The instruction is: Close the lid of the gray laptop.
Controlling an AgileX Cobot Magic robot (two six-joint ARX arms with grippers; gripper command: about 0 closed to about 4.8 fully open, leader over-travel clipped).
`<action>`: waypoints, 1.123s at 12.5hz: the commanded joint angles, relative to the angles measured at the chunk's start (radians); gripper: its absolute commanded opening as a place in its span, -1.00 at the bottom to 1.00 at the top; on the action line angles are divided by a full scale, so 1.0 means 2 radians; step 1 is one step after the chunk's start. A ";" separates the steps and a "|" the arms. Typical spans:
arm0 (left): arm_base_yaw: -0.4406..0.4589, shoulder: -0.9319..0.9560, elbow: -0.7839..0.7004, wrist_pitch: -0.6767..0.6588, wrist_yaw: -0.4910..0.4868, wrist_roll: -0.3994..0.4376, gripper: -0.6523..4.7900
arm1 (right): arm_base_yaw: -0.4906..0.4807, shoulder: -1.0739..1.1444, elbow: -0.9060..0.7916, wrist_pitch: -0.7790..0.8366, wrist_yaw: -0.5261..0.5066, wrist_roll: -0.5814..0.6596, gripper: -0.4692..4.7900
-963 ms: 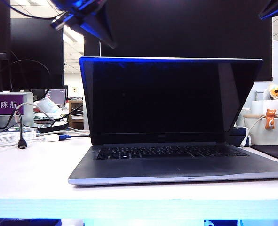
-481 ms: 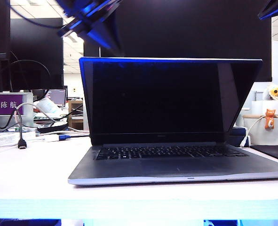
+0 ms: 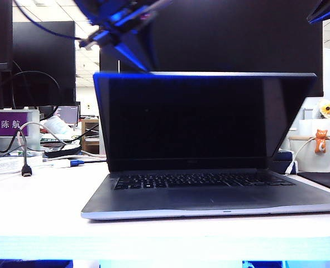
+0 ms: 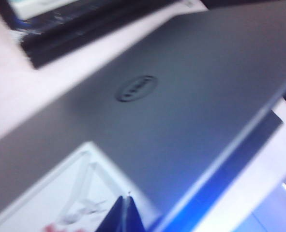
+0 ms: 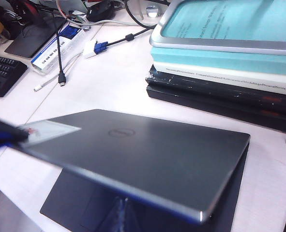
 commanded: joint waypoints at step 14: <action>-0.032 -0.001 -0.134 0.088 0.001 -0.029 -0.78 | 0.001 -0.002 -0.012 -0.007 -0.006 -0.004 -0.84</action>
